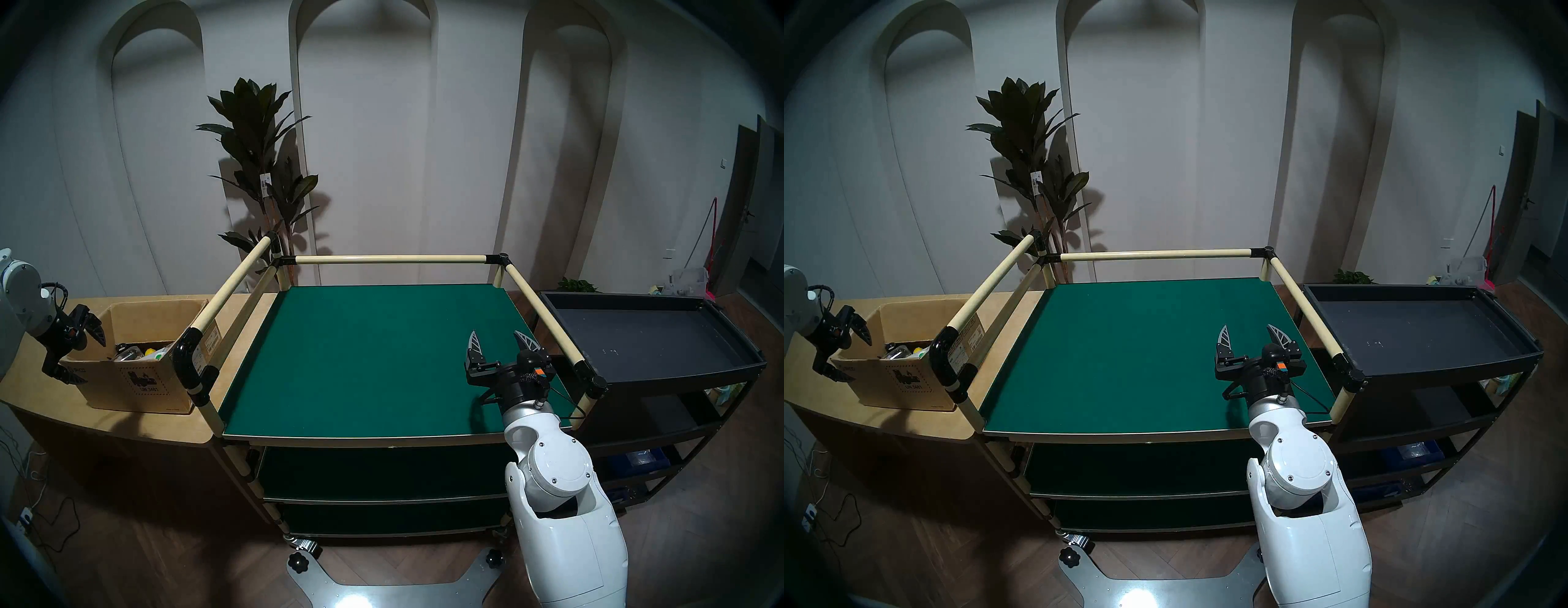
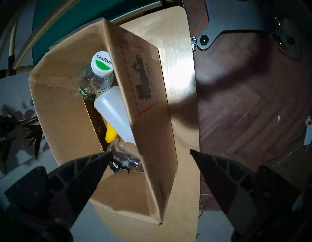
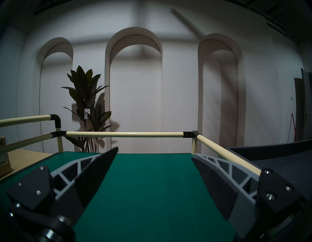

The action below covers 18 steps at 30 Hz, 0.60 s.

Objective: Put the storage box onto the shelf

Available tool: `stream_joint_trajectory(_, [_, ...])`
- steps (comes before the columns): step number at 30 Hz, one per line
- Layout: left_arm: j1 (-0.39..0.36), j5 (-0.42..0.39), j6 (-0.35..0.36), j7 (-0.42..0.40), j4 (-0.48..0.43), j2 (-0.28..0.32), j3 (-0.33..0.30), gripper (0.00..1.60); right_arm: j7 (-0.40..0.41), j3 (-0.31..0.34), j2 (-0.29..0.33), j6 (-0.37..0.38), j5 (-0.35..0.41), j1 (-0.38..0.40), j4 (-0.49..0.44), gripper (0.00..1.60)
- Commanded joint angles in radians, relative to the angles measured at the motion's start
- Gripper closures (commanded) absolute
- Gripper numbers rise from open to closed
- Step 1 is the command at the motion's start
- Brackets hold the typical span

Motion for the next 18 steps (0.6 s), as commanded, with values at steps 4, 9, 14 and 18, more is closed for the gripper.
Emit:
stream_joint_trajectory(4, [-0.091, 0.062, -0.024, 0.006, 0.043, -0.039, 0.029, 0.00, -0.001, 0.001, -0.001, -0.006, 0.000, 0.008, -0.018, 0.00])
stream_joint_trajectory(9, [-0.119, 0.083, -0.026, 0.025, 0.075, -0.075, 0.050, 0.00, -0.001, 0.001, -0.001, -0.006, 0.000, 0.009, -0.017, 0.00])
stream_joint_trajectory(14, [-0.145, 0.105, -0.027, 0.033, 0.114, -0.109, 0.073, 0.00, -0.001, 0.001, -0.001, -0.006, 0.000, 0.010, -0.015, 0.00])
stream_joint_trajectory(18, [-0.166, 0.121, -0.021, 0.029, 0.150, -0.134, 0.090, 0.00, -0.001, 0.001, -0.001, -0.006, 0.000, 0.010, -0.014, 0.00])
